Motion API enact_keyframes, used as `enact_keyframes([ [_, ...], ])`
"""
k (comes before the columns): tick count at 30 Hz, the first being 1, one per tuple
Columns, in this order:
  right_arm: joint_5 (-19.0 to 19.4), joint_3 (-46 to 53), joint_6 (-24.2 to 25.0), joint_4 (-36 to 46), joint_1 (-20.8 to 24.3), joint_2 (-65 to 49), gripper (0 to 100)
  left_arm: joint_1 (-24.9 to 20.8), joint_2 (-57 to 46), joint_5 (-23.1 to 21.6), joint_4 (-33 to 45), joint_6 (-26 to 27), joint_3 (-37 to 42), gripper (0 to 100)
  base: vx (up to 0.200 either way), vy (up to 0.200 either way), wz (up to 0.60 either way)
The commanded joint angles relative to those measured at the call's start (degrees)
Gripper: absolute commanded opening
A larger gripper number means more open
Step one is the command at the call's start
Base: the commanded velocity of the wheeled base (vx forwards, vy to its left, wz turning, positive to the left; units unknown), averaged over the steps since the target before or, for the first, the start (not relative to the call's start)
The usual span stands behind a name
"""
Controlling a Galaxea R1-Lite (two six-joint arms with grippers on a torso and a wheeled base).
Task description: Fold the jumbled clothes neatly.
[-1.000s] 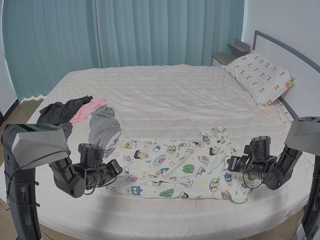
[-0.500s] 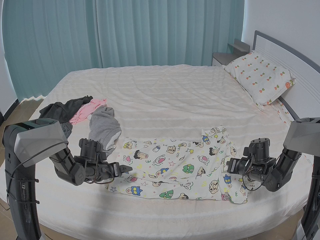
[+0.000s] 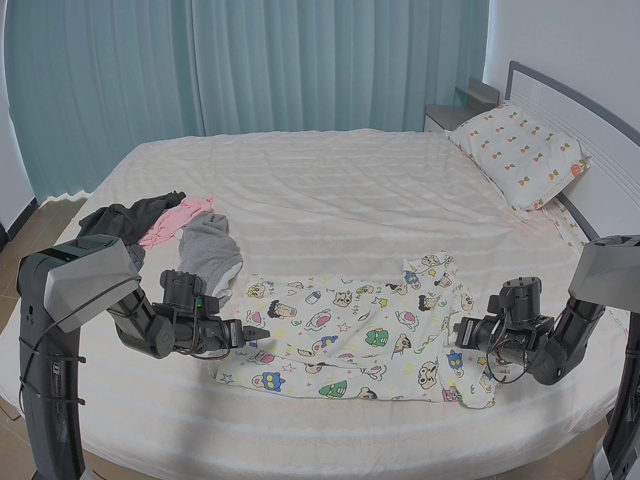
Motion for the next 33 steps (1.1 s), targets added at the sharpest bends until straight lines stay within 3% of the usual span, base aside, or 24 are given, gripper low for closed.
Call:
enact_keyframes([
  [1, 0.0, 0.0, 0.1, 0.0, 0.0, -0.1, 0, 0.4, 1.3, -0.3, 0.0, 1.3, 0.2, 100, 0.0, 0.0, 0.0],
  [6, 0.0, 0.0, 0.1, 0.0, 0.0, 0.0, 0, 0.4, 2.5, -0.3, 0.1, 4.6, 0.2, 100, 0.0, 0.0, 0.0],
  [12, 0.0, 0.0, 0.1, 0.0, 0.0, -0.1, 0, 0.8, 2.7, -0.2, 0.0, 4.8, 0.2, 100, 0.0, 0.0, 0.0],
  [13, 0.0, 0.0, 0.1, 0.0, 0.0, -0.1, 0, 0.9, 2.7, -0.2, 0.0, 4.8, 0.2, 0, 0.0, 0.0, 0.0],
  [33, 0.0, 0.0, 0.3, 0.0, -0.1, -0.2, 0, 4.3, 2.1, -0.3, 2.1, 7.8, 0.4, 0, 0.0, 0.0, 0.0],
])
